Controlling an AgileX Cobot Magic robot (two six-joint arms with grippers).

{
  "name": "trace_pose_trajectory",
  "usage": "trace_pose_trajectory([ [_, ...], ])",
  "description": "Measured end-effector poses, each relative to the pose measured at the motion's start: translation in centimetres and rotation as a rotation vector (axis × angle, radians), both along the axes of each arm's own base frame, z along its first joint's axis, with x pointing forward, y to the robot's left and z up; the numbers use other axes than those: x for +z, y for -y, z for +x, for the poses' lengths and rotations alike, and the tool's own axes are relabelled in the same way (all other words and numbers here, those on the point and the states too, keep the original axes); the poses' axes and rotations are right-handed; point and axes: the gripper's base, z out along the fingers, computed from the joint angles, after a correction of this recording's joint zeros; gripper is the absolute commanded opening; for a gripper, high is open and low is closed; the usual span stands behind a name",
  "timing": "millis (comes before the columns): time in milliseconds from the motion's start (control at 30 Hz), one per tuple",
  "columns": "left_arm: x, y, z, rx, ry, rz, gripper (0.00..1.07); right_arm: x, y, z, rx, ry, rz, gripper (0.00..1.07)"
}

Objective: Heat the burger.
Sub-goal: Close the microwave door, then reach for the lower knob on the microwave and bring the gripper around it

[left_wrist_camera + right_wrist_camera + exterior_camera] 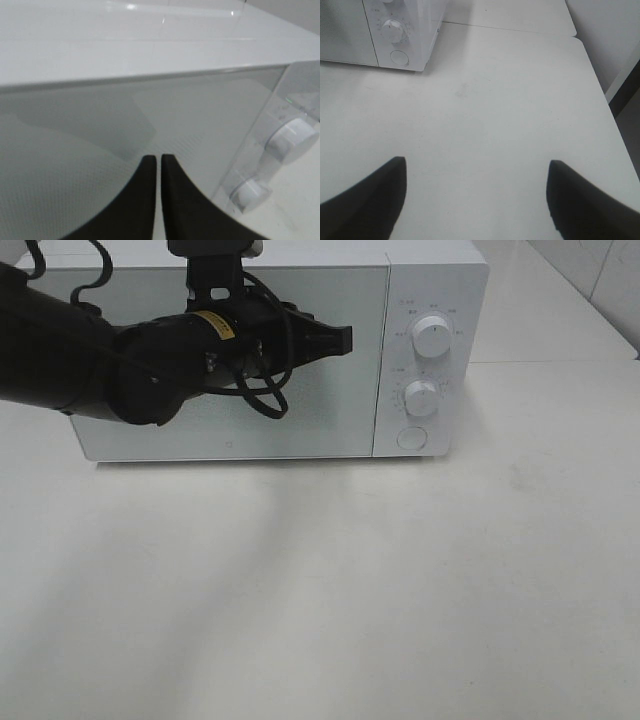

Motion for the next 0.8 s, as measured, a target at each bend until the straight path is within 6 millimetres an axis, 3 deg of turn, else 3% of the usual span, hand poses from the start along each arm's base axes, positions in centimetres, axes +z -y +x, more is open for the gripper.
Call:
trace_pose_trajectory([
  [33, 0.0, 0.0, 0.0, 0.0, 0.0, 0.0, 0.28, 0.0, 0.0, 0.0, 0.0, 0.0, 0.0, 0.75],
  [67, 0.0, 0.1, -0.3, -0.011, -0.028, 0.015, 0.39, 0.0, 0.0, 0.0, 0.0, 0.0, 0.0, 0.75],
  [100, -0.2, 0.3, -1.0, -0.04, -0.096, 0.053, 0.72, 0.0, 0.0, 0.0, 0.0, 0.0, 0.0, 0.75],
  [133, -0.2, 0.3, -1.0, -0.04, -0.096, 0.053, 0.72, 0.0, 0.0, 0.0, 0.0, 0.0, 0.0, 0.75],
  [200, -0.4, 0.3, -2.2, -0.085, -0.221, 0.123, 1.01, 0.0, 0.0, 0.0, 0.0, 0.0, 0.0, 0.75],
  [500, 1.0, -1.2, -5.7, -0.185, -0.522, 0.296, 1.0, 0.0, 0.0, 0.0, 0.0, 0.0, 0.0, 0.75],
  [800, 2.6, -2.8, -8.4, -0.25, -0.699, 0.406, 1.0, 0.0, 0.0, 0.0, 0.0, 0.0, 0.0, 0.75],
])
